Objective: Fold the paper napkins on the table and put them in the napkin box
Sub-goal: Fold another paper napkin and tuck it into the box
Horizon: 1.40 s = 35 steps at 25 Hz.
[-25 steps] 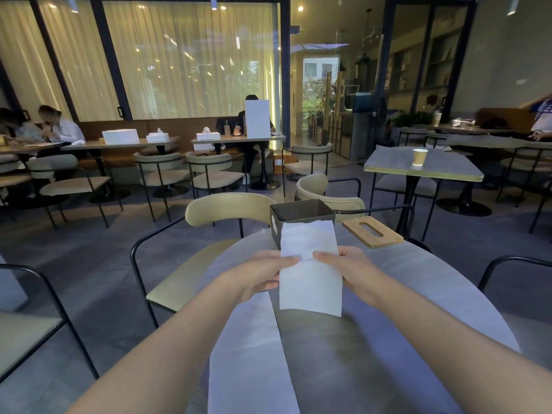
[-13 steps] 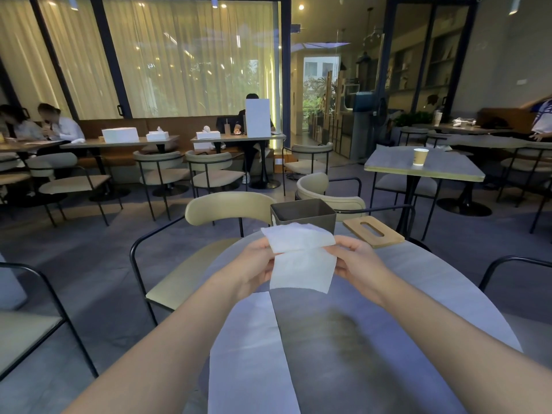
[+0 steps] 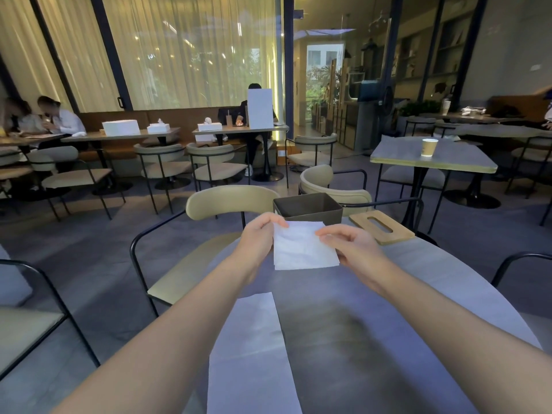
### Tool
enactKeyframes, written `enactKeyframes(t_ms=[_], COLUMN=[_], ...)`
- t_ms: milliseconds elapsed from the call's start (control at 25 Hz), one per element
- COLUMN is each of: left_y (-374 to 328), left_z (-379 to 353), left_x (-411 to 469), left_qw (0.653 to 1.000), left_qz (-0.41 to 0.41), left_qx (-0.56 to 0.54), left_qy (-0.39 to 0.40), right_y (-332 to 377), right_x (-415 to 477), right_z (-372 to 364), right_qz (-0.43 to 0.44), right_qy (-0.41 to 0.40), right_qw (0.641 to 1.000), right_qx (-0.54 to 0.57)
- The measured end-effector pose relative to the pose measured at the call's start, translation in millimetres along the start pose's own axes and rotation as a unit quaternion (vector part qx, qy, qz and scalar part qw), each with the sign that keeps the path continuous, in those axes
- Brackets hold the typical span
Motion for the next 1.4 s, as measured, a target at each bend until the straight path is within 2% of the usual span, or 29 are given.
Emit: enactKeyframes(t_ms=[120,280,400,560,680,800,960,1080,1160,1280,1400], left_y=[-6.6,-5.7,-9.9,-25.9,-23.4,-6.9,3.7,1.5,-5.9,-19.6,-25.9], left_z=[-4.1,-10.0,-18.8,-27.3,-38.0,-47.0,-55.3,-49.5,-40.0,-22.0,-2.8], left_x=[7.0,25.3,47.2,75.8,105.7,128.2,138.6,137.4,126.1,98.9,67.2], left_qw=[1.000,0.990,0.974,0.959,0.951,0.938,0.914,0.914,0.923,0.935,0.932], left_qz=[-0.005,-0.117,-0.181,-0.213,-0.200,-0.178,-0.194,-0.196,-0.189,-0.192,-0.195], left_qx=[-0.004,0.072,0.138,0.176,0.230,0.297,0.355,0.355,0.335,0.299,0.305], left_qy=[0.003,0.024,-0.004,-0.060,-0.053,-0.012,0.020,0.007,0.002,-0.003,0.012], right_y=[5.7,12.3,18.0,28.5,26.5,17.6,15.8,19.9,24.3,33.3,40.0], right_x=[17.6,44.8,68.5,104.6,132.8,152.2,155.7,148.8,140.1,114.8,79.1], right_z=[3.2,4.7,2.6,-6.1,-12.0,-16.9,-26.9,-28.1,-27.0,-30.8,-44.4], right_qz=[0.022,0.037,0.068,0.120,0.155,0.125,0.107,0.125,0.151,0.143,0.147], right_qy=[-0.027,-0.050,-0.067,-0.098,-0.123,-0.119,-0.097,-0.116,-0.112,-0.084,-0.052], right_qw=[0.999,0.998,0.994,0.982,0.962,0.943,0.886,0.861,0.875,0.921,0.935], right_qx=[-0.009,-0.017,-0.052,-0.107,-0.188,-0.284,-0.440,-0.479,-0.446,-0.353,-0.318])
Point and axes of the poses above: each hand's wrist, its own x-axis towards the middle knuckle, its own z-axis out of the back of the hand, y = z × x, the point moved 2 cm from there along x, towards the middle knuckle, and after that the axes turned 13 degrees about -y, right-handed, at the moved point
